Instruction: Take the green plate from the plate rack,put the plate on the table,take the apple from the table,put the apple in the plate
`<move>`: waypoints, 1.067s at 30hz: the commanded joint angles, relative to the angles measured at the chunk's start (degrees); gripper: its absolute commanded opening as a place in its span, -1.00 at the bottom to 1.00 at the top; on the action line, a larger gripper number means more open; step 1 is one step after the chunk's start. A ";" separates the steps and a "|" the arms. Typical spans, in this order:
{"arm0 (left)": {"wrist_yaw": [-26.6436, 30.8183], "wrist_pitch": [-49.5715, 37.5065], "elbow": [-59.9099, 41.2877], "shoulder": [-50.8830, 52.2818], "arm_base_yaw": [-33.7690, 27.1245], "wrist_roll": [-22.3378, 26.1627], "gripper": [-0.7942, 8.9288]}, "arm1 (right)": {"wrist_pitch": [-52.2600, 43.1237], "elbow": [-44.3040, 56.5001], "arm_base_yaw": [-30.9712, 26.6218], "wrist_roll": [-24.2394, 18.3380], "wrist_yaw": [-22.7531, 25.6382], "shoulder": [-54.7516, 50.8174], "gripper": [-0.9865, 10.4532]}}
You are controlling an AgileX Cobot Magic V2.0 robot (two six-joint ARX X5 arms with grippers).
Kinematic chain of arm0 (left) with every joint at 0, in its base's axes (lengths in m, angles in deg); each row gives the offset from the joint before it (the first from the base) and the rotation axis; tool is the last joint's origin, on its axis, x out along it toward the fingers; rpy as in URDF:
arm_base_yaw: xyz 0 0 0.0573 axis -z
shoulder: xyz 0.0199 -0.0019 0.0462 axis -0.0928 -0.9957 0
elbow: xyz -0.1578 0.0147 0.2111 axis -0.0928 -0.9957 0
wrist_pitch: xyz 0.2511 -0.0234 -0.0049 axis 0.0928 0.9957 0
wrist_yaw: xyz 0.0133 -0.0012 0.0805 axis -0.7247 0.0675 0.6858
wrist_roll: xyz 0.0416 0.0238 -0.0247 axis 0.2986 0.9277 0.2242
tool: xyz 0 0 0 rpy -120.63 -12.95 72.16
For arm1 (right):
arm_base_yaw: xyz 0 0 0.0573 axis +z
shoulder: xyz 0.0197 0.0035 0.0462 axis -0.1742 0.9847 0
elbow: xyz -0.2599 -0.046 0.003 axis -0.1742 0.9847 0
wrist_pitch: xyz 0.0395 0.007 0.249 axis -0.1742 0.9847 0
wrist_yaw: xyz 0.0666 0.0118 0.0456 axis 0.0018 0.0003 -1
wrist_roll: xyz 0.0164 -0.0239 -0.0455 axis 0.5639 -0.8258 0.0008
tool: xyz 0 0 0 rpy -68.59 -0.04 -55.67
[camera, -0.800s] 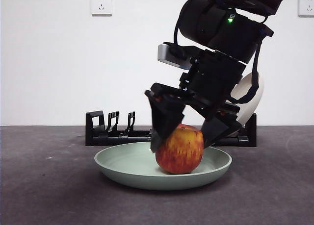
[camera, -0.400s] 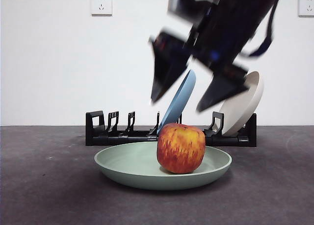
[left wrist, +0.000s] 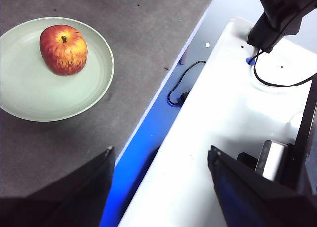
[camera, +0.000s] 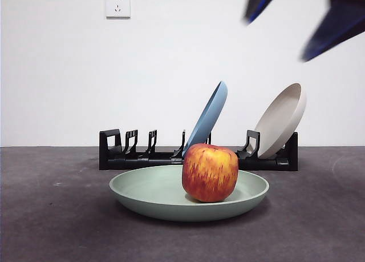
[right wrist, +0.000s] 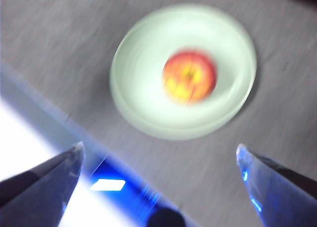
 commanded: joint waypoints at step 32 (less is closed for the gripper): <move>0.63 0.11 -0.24 0.02 0.20 -0.20 -0.84 | 14.95 -0.07 0.09 1.64 -5.51 -9.99 -0.83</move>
